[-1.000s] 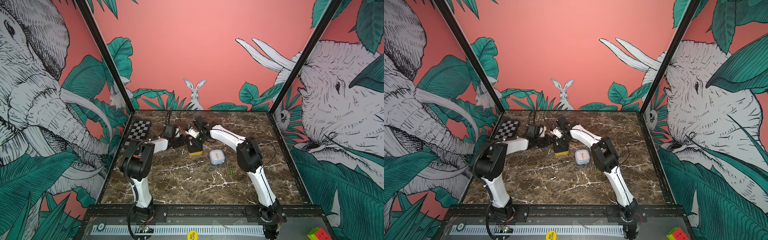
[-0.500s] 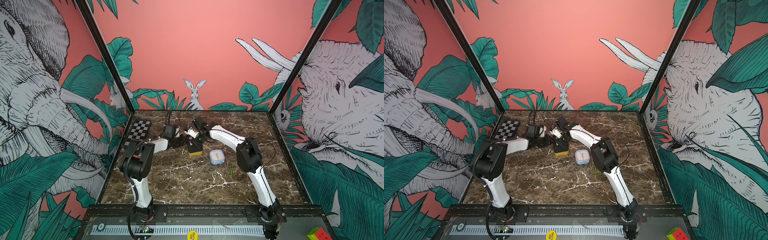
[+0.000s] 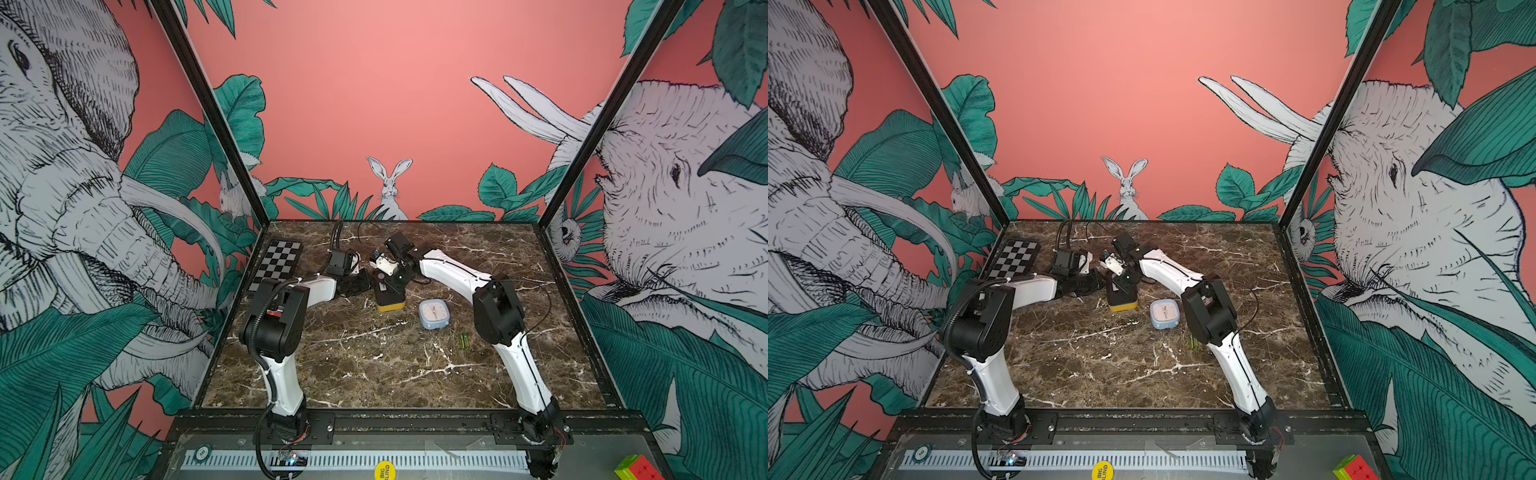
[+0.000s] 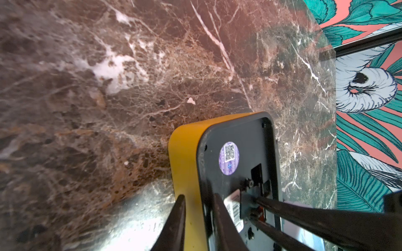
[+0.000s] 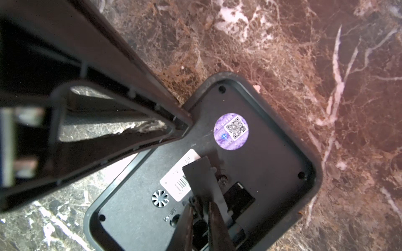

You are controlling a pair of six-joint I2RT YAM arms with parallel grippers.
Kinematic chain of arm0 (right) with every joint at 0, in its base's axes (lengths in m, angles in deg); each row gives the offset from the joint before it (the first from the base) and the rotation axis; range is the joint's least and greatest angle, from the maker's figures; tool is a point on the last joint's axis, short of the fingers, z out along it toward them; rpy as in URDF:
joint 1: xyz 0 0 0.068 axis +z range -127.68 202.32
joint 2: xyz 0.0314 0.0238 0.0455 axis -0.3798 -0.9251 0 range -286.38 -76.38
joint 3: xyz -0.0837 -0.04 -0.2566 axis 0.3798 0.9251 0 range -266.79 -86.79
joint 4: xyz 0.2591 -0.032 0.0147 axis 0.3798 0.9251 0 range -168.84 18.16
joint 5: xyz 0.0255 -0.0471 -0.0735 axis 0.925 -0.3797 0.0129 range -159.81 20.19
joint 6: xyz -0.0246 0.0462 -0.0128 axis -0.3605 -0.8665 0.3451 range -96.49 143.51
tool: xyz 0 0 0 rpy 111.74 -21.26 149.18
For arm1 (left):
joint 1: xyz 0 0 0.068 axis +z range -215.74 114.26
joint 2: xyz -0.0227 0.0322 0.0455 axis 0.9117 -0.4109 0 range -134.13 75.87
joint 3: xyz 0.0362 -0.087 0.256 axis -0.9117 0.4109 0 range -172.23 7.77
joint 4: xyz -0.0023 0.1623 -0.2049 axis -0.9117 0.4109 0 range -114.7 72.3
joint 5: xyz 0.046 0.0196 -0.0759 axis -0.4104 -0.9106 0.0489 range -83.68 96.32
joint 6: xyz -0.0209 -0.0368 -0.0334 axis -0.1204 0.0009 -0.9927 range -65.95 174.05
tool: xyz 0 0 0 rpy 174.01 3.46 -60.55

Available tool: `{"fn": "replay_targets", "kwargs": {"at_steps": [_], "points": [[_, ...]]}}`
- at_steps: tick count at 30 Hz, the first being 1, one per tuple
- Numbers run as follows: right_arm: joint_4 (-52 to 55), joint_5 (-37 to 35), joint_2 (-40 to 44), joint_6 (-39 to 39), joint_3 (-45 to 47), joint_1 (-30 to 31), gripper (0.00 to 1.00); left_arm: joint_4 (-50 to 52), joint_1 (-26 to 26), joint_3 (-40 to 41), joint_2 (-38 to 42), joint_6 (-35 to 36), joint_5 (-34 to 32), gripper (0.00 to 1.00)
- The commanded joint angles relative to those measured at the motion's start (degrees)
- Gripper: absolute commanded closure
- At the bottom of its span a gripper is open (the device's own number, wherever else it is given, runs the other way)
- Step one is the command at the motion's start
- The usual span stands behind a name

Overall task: Insert the battery into the alarm
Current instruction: Remove the cover from the alarm.

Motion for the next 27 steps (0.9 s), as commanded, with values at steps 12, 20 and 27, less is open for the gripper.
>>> {"fn": "replay_targets", "kwargs": {"at_steps": [12, 20, 27], "points": [[-0.28, 1.3, -0.5, 0.38, 0.3, 0.34, 0.95, 5.39, -0.22, 2.19, -0.15, 0.2, -2.51, 0.76], [-1.92, 1.77, 0.52, -0.34, 1.43, 0.44, 0.99, 5.31, -0.29, 2.4, 0.38, 0.37, -2.77, 0.76], [-2.78, 2.65, 1.78, -1.75, 1.79, 0.31, 1.0, 4.8, -0.3, 2.63, 1.17, 0.49, -3.04, 0.76]]}}
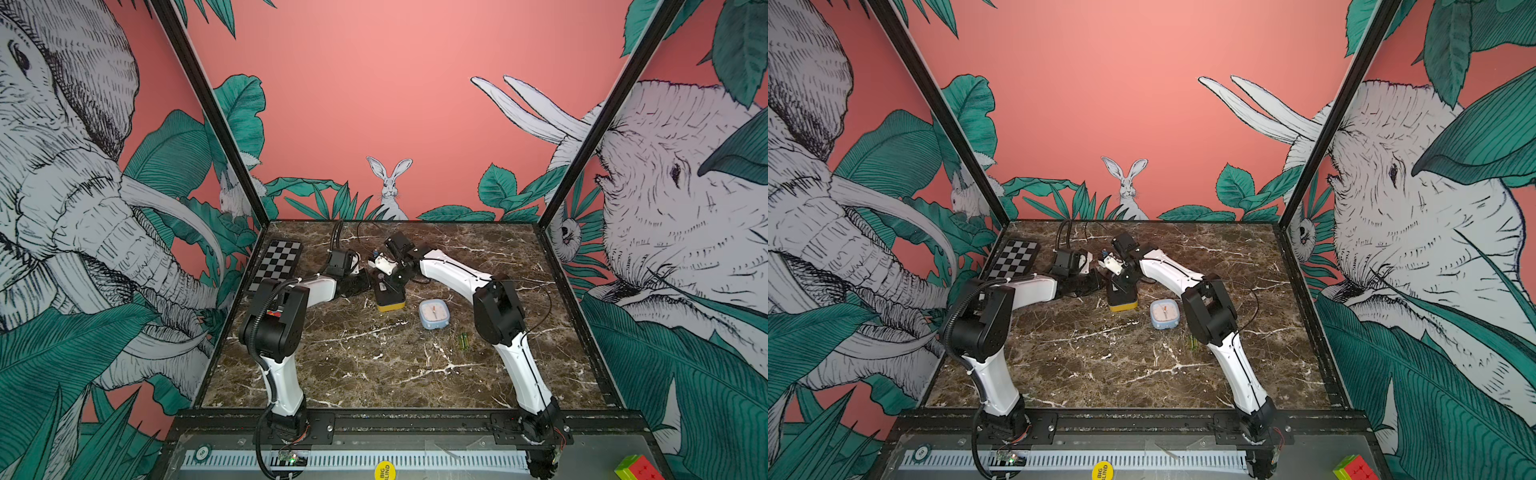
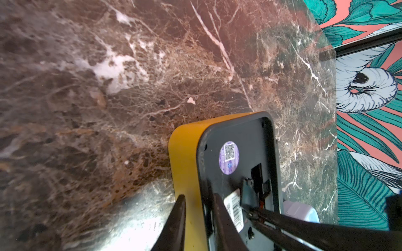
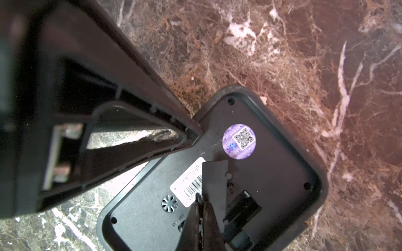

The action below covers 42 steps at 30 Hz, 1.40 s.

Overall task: Insert the battery into the alarm
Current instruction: Remove the cover from the alarm, then place the cover at the center of the board.

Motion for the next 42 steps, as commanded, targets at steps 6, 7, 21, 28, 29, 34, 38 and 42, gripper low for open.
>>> {"fn": "replay_targets", "kwargs": {"at_steps": [6, 7, 21, 28, 29, 34, 38, 42], "points": [[-1.01, 0.48, 3.69, -3.73, 1.7, -0.22, 1.0, 3.5, -0.31, 2.82, 1.95, 0.63, -2.82, 0.76], [-1.03, 0.58, 4.22, -4.4, 1.92, -0.33, 1.0, 3.27, -0.32, 2.89, 2.05, 0.7, -2.73, 0.76], [-6.26, 4.86, 11.82, -15.54, 9.05, -6.62, 1.0, 1.2, -0.31, 2.98, 2.67, 0.73, -1.67, 0.76], [-1.46, 1.21, 10.0, -20.27, 9.77, -12.92, 1.0, 0.59, -0.59, 2.76, 3.14, 1.43, -1.11, 0.75], [-0.45, -0.03, 9.33, -20.71, 9.96, -13.76, 1.0, 0.72, -0.69, 2.62, 3.2, 1.64, -1.06, 0.75], [2.81, -3.45, 6.49, -21.11, 9.73, -16.58, 1.0, 1.2, -1.05, 1.89, 2.95, 2.37, -0.71, 0.74], [6.3, -6.77, 3.2, -20.75, 7.7, -17.56, 1.0, 2.11, -1.27, 1.14, 2.85, 3.03, -0.71, 0.74], [7.14, -7.75, 0.79, -21.05, 7.21, -18.28, 1.0, 2.87, -1.45, 0.78, 3.1, 3.7, -0.96, 0.73]]}}
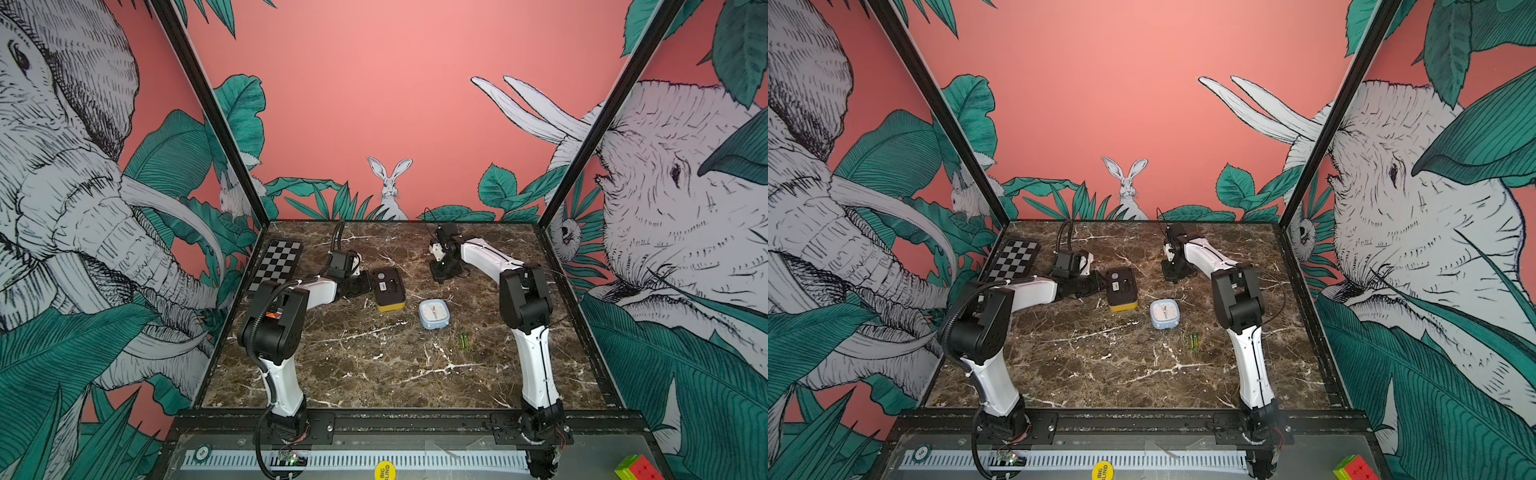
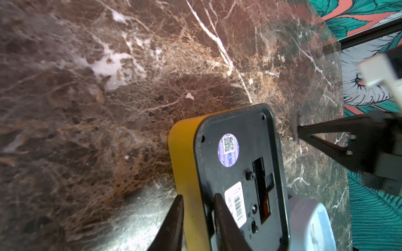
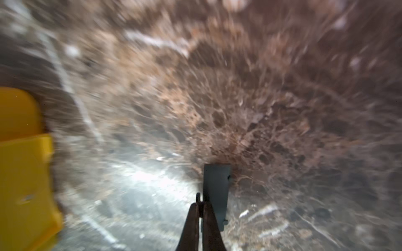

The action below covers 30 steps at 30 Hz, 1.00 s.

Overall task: Insert the battery into the alarm
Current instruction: Place the cover at the center of the board.

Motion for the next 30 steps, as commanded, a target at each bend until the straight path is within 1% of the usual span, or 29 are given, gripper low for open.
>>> {"fn": "replay_targets", "kwargs": {"at_steps": [1, 3, 5, 6, 10, 12, 20, 26, 30], "points": [[3.23, -2.62, -1.92, -0.63, -1.69, -0.4, 1.0, 3.7, -0.61, -0.59, 2.07, 1.58, -0.55, 0.73], [3.77, -3.1, -2.94, -0.8, -2.24, -0.46, 0.99, 3.81, -0.62, -0.62, 2.17, 1.59, -0.64, 0.73], [3.97, -3.25, -3.22, -0.96, -2.49, -0.47, 0.95, 3.81, -0.69, -0.61, 2.31, 1.67, -0.64, 0.73], [3.96, -3.37, -3.16, -1.05, -2.57, -0.53, 0.91, 3.81, -0.68, -0.49, 2.41, 1.74, -0.73, 0.73], [4.05, -4.01, -1.74, -1.4, -2.33, -0.47, 0.71, 3.81, -0.71, -0.36, 2.79, 1.97, -0.91, 0.72], [3.68, -3.82, -0.44, -1.58, -1.82, -0.51, 0.65, 3.81, -0.73, -0.36, 2.94, 2.09, -0.91, 0.72], [2.81, -1.99, 6.64, -2.3, 1.53, -0.56, 0.58, 3.38, -0.88, -0.36, 3.1, 2.31, -0.49, 0.72], [0.36, -0.15, 13.96, -3.03, 10.22, -1.09, 0.53, 2.8, -0.88, -0.36, 2.87, 2.75, 0.29, 0.71], [2.08, 0.5, 17.19, -3.49, 13.91, -1.25, 0.54, 2.67, -0.88, -0.63, 2.61, 2.9, 0.85, 0.71]]}}
